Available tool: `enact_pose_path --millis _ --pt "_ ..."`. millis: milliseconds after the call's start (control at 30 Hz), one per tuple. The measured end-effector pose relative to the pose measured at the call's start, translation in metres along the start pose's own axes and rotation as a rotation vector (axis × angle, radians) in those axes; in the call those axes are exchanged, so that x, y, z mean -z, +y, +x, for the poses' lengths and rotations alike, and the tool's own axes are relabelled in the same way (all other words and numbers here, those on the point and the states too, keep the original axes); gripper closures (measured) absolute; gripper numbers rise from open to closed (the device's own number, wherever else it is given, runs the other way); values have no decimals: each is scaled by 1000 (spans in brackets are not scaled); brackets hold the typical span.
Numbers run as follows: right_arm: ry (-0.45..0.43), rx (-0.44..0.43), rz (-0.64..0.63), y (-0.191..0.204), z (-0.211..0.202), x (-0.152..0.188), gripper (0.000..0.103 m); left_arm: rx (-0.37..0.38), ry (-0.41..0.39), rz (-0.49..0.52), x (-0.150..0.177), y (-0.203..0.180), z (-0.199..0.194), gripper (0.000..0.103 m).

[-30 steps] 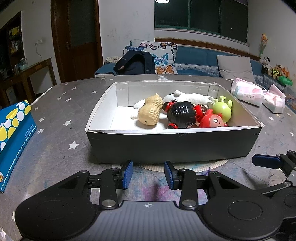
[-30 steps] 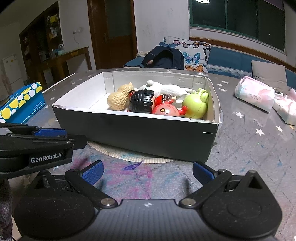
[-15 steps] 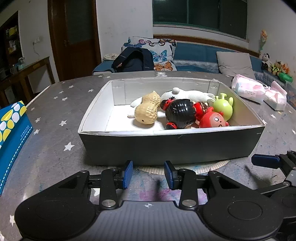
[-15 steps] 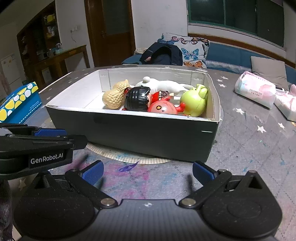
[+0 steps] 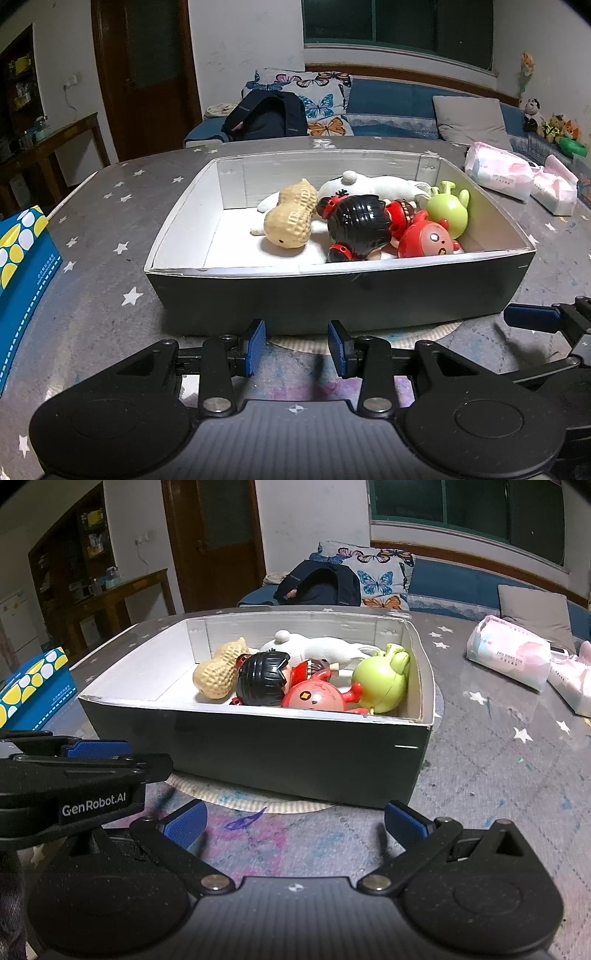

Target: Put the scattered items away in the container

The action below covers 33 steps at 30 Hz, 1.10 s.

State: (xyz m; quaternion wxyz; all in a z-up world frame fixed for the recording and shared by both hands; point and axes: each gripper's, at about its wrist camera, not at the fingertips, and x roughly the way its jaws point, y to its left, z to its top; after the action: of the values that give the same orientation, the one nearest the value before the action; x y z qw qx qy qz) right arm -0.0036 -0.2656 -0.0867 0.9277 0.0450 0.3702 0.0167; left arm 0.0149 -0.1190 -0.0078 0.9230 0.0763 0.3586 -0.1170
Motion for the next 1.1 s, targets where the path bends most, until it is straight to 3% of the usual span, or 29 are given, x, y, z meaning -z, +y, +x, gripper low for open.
enact_pose_path --millis 1100 --pt "43 11 14 -6 14 -3 0 -21 45 9 -4 -1 14 64"
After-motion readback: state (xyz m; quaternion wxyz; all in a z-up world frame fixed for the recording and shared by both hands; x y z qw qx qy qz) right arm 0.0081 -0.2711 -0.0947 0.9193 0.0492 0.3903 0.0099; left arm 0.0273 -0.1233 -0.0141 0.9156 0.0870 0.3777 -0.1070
